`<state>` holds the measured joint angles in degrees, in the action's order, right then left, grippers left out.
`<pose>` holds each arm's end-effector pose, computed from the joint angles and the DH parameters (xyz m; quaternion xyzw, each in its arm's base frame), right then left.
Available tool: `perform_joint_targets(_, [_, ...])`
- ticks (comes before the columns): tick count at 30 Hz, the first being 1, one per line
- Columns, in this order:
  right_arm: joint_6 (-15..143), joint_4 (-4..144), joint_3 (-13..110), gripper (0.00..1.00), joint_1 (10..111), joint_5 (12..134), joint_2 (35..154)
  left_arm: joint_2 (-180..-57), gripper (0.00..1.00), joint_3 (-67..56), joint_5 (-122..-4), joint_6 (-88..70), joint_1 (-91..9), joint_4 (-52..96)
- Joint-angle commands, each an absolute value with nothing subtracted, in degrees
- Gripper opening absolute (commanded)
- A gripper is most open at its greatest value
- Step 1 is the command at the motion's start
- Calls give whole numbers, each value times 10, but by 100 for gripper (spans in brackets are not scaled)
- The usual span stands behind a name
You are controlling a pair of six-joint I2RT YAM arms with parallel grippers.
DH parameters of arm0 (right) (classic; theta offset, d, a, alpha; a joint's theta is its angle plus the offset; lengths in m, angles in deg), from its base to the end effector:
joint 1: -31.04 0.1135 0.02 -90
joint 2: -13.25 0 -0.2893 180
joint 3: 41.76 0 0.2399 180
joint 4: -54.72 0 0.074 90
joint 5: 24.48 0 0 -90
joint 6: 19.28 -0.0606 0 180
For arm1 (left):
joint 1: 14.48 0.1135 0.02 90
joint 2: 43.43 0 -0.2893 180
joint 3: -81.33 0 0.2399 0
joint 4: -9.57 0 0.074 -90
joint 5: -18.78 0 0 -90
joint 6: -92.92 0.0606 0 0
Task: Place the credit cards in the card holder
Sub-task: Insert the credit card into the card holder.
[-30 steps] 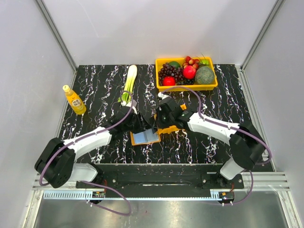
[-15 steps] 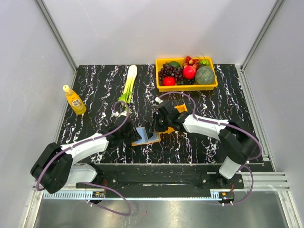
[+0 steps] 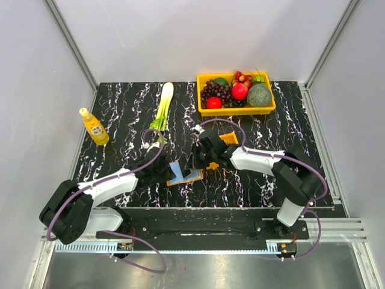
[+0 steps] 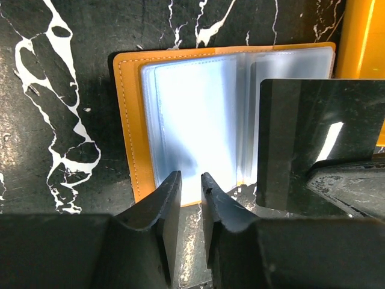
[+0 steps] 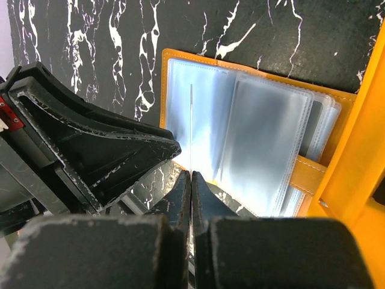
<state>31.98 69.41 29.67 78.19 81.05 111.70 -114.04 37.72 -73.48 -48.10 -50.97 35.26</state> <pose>0.2432 0.2860 0.2026 -0.1214 0.8977 0.3664 0.2127 0.1777 -0.1285 0.1705 -0.1260 0.9389 -0.2077 0.2439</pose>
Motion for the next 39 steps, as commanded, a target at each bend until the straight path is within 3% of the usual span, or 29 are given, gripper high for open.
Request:
perform_joint_targets(1, [309, 654, 291, 0, 786, 823, 1124, -1154, 23, 378, -750, -481, -511, 354])
perform_joint_targets(10, [305, 649, 283, 0, 786, 817, 1143, -1173, 18, 378, -757, -483, -511, 364])
perform_joint_targets(39, [259, 542, 222, 0, 753, 873, 1174, -1172, 18, 373, -754, -483, -511, 372])
